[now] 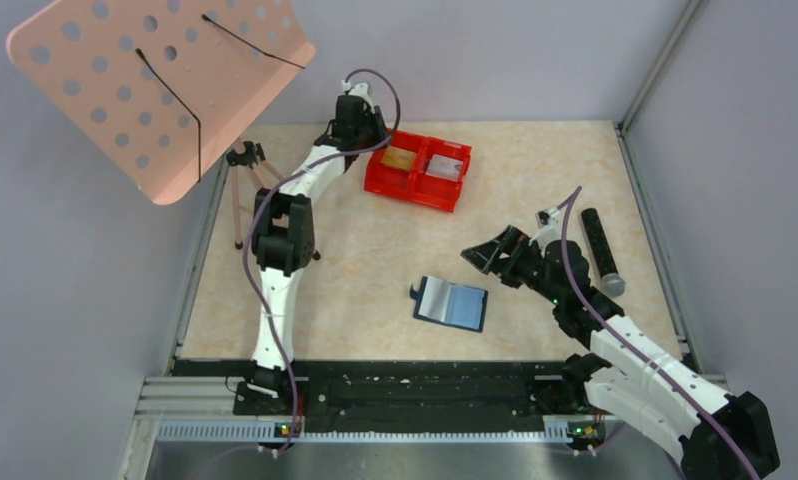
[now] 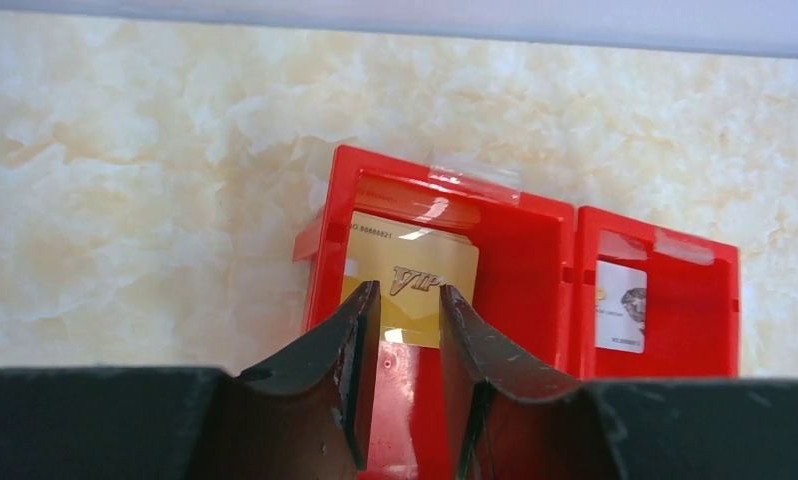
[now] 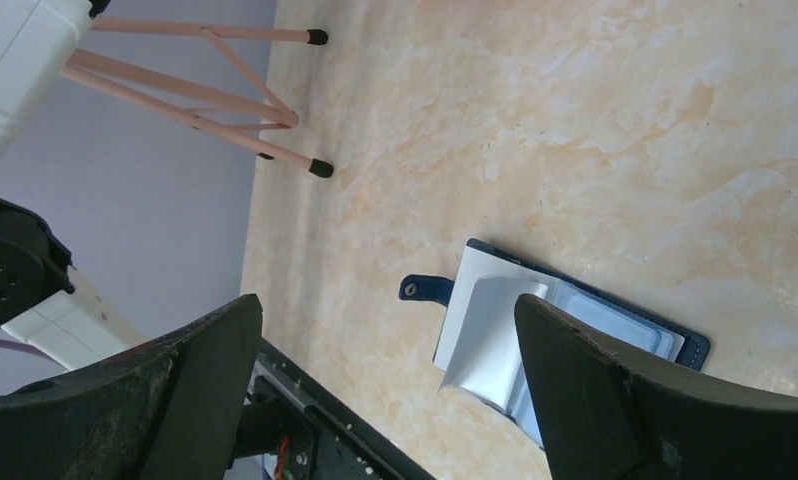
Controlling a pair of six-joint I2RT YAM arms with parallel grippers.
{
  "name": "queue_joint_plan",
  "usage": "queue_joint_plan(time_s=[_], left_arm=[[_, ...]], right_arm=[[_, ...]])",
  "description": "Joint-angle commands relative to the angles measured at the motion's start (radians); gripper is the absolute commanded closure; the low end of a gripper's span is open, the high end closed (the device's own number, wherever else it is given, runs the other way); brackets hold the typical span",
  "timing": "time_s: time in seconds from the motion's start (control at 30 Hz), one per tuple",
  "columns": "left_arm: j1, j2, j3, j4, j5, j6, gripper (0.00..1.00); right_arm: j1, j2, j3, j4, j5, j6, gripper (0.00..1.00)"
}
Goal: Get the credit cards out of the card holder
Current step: Place the credit card in the storage box, then reset both arms
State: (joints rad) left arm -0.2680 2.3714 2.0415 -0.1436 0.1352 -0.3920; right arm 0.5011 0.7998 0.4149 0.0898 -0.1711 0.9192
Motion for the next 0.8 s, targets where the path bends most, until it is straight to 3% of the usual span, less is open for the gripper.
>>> queue_joint_plan(time_s=[0.0, 0.13, 0.33, 0.43, 0.47, 0.5, 0.53, 0.77], left_arm=[[0.006, -0.125, -0.005, 0.0, 0.035, 0.016, 0.66], [0.005, -0.189, -0.036, -0.043, 0.081, 0.027, 0.6], [-0.016, -0.38, -0.212, -0.068, 0.154, 0.022, 0.44], [-0.066, -0.482, -0.297, -0.109, 0.09, 0.036, 0.35], [-0.084, -0.509, -0.319, -0.119, 0.106, 0.036, 0.29], [-0.093, -0.533, -0.339, -0.134, 0.134, 0.03, 0.09], [-0.099, -0.558, -0.361, -0.152, 0.147, 0.011, 0.02], [-0.181, -0.744, -0.573, -0.186, 0.208, -0.024, 0.01]], right_arm=[[0.001, 0.0, 0.04, 0.027, -0.011, -0.01, 0.03], [0.001, 0.01, 0.082, -0.068, -0.001, -0.056, 0.03], [0.002, 0.093, 0.257, -0.412, 0.099, -0.201, 0.01], [0.001, 0.1, 0.314, -0.526, 0.161, -0.245, 0.01], [0.001, 0.098, 0.332, -0.551, 0.166, -0.265, 0.01], [0.0, 0.095, 0.35, -0.571, 0.165, -0.296, 0.01], [0.0, 0.091, 0.368, -0.591, 0.166, -0.321, 0.01], [0.0, 0.039, 0.442, -0.68, 0.251, -0.353, 0.01]])
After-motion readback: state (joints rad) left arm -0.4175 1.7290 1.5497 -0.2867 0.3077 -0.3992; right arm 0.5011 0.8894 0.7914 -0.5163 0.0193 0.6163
